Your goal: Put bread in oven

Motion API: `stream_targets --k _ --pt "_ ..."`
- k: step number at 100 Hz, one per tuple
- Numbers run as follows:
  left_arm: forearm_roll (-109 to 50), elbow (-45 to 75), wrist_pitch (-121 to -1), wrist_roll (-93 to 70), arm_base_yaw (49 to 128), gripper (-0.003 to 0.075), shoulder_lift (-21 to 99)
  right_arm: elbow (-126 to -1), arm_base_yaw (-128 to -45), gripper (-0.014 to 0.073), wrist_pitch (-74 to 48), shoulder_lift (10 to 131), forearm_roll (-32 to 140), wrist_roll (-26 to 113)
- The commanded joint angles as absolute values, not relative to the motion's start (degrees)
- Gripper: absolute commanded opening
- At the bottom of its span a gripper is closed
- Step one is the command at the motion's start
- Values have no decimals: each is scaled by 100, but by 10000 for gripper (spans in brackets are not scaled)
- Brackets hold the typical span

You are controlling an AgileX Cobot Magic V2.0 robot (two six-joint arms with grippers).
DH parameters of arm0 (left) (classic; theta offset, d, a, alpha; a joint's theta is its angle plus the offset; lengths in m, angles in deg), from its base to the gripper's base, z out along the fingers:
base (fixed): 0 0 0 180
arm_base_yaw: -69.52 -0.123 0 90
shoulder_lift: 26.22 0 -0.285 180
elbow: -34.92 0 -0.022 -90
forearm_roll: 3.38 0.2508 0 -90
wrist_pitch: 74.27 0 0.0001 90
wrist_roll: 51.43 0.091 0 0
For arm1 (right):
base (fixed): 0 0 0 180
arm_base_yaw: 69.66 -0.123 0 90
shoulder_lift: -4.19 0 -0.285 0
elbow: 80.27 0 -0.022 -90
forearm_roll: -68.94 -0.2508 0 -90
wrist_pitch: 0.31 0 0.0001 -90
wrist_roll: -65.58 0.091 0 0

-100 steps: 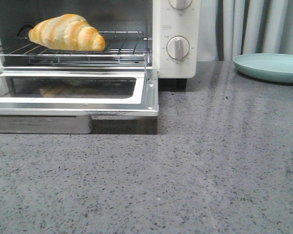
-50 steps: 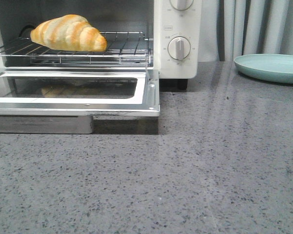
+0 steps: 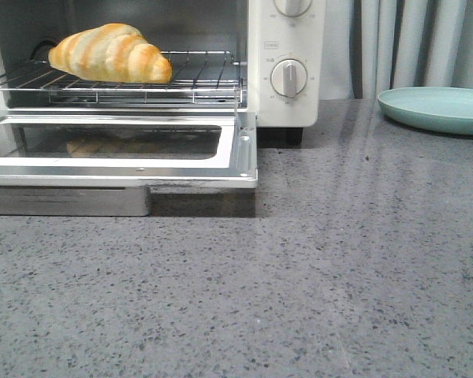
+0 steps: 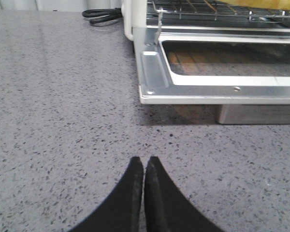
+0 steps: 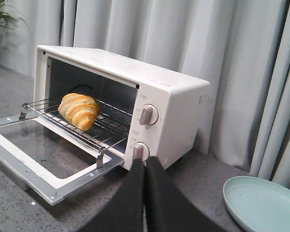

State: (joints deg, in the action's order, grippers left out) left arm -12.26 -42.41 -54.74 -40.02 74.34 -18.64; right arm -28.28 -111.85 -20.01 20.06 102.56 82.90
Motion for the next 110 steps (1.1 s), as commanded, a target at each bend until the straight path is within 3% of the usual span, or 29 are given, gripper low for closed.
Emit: stream_targets --k 1,64,77,110 --pt "-1221 -4367 -5757 -4078 7398 -21 -2030 -2974 -11155 -69 -1595 2073 10410 8255" --pt "-1221 -4367 -5767 -4078 7398 -21 -2030 -2974 -11155 -69 -1595 2073 10410 8255" --pt "-1221 -4367 -5767 -4078 7398 -21 -2030 -2961 -11071 -69 -2658 2073 10372 8255" --pt "-1221 -4367 -5767 -4078 7398 -21 -2030 -1825 -9440 -69 -2275 1744 9438 8255"
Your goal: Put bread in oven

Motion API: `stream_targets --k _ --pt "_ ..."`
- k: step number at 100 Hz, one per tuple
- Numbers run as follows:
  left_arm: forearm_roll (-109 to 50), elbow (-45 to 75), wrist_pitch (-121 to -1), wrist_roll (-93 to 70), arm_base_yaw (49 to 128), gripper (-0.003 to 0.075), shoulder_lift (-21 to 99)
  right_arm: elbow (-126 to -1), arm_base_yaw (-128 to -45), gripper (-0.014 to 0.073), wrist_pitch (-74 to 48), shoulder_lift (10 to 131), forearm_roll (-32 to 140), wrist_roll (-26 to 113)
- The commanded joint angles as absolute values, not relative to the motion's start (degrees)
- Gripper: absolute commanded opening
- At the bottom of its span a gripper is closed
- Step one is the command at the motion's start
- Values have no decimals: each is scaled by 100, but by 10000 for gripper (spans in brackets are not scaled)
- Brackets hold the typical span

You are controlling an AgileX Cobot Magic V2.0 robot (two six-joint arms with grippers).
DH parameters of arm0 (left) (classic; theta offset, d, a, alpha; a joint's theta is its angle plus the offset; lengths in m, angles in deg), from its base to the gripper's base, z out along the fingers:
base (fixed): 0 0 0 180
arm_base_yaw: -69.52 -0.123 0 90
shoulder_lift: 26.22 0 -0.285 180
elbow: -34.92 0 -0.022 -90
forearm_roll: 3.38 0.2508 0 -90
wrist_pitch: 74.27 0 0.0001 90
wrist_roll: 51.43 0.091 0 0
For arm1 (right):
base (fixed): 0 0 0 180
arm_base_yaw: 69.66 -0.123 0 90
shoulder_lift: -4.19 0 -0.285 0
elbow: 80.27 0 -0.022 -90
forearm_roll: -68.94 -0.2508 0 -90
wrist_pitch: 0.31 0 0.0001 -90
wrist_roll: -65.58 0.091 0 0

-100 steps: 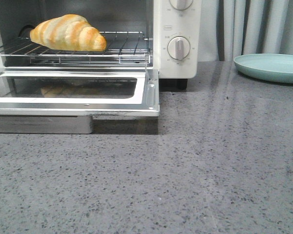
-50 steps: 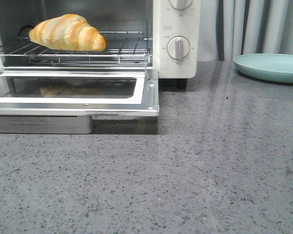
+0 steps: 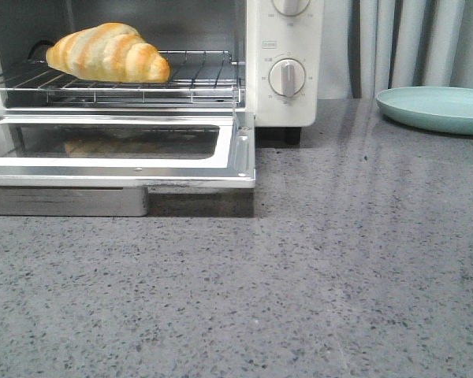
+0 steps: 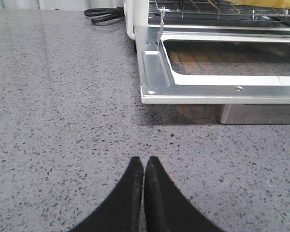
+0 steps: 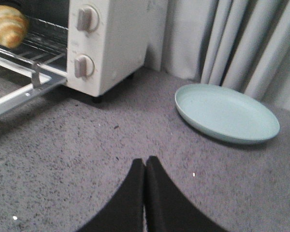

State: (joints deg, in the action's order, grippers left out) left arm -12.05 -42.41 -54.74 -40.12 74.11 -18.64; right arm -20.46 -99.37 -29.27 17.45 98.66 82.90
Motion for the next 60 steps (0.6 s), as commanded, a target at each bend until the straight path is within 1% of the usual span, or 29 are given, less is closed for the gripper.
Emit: stream_targets --k 1,7,19,30,34,38,49,60 --pt "-1221 -4367 -5767 -4078 7398 -21 -2030 -1746 -9342 -69 -2204 1744 9342 8255" --pt "-1221 -4367 -5767 -4078 7398 -21 -2030 -1401 -8954 -69 -1819 1744 9094 8255" --pt "-1221 -4367 -5767 -4078 7398 -21 -2030 -627 -8174 -71 -648 1744 8933 8255" --pt "-1221 -4367 -5767 -4078 7398 -21 -2030 -147 -7734 -71 -119 1744 8736 8255" --pt "-1221 -4367 -5767 -4078 7398 -21 -2030 -178 -7635 -71 -501 1744 8714 8245" --pt "-1221 -4367 -5767 -4078 7398 -21 -2030 -178 -7588 -71 -532 1744 8714 8140" --pt "-1221 -4367 -5767 -4078 7398 -21 -2030 -178 -7574 -71 -1092 1532 8701 7763" --pt "-1221 -4367 -5767 -4078 7398 -21 -2030 -178 -7574 -71 -1813 1028 8116 7073"
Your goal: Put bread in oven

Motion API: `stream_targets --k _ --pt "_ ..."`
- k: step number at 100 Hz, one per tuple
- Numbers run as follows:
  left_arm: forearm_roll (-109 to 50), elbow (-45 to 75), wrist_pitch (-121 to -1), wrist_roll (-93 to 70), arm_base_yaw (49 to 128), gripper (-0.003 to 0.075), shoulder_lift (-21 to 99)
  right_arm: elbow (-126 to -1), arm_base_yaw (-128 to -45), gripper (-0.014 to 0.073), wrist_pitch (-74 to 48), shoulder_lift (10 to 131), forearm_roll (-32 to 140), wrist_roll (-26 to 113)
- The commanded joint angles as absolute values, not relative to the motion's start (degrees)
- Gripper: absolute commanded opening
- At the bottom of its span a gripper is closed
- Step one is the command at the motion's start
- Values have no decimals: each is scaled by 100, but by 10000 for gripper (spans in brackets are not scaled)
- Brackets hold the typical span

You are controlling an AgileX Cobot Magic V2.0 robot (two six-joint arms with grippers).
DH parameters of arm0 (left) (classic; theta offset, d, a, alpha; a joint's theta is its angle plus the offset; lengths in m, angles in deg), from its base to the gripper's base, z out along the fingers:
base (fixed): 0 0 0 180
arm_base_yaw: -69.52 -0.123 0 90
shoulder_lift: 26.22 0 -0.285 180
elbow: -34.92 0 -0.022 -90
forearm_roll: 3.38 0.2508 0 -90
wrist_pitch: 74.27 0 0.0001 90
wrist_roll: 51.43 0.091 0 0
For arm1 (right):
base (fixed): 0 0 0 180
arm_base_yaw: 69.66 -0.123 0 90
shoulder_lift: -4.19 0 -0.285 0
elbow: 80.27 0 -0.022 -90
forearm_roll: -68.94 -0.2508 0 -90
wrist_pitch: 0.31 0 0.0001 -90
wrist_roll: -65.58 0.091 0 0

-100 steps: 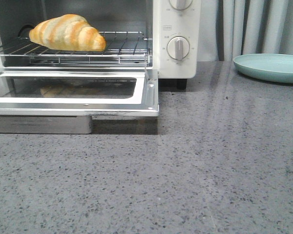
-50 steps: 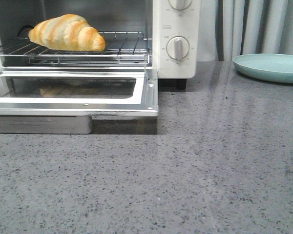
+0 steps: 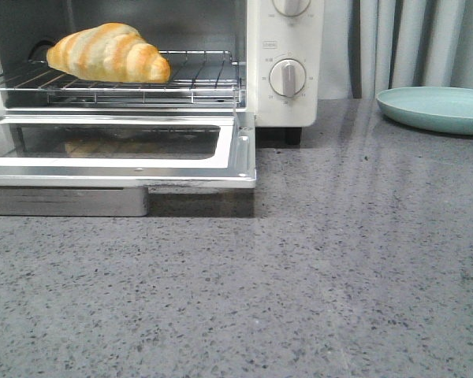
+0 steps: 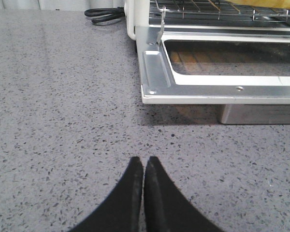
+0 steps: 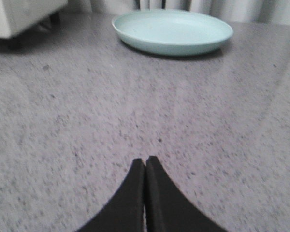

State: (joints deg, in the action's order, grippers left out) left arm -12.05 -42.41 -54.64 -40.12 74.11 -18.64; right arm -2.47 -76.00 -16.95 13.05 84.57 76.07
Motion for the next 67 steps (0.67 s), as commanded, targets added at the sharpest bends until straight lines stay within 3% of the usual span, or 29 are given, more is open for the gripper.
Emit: stream_targets --k 1,67 --pt "-1221 -4367 -5767 -4078 7398 -21 -2030 -178 -7574 -71 -1813 998 8098 6979" --pt "-1232 -4367 -5767 -4078 7398 -21 -2030 -178 -7574 -71 -1753 1027 7934 6694"
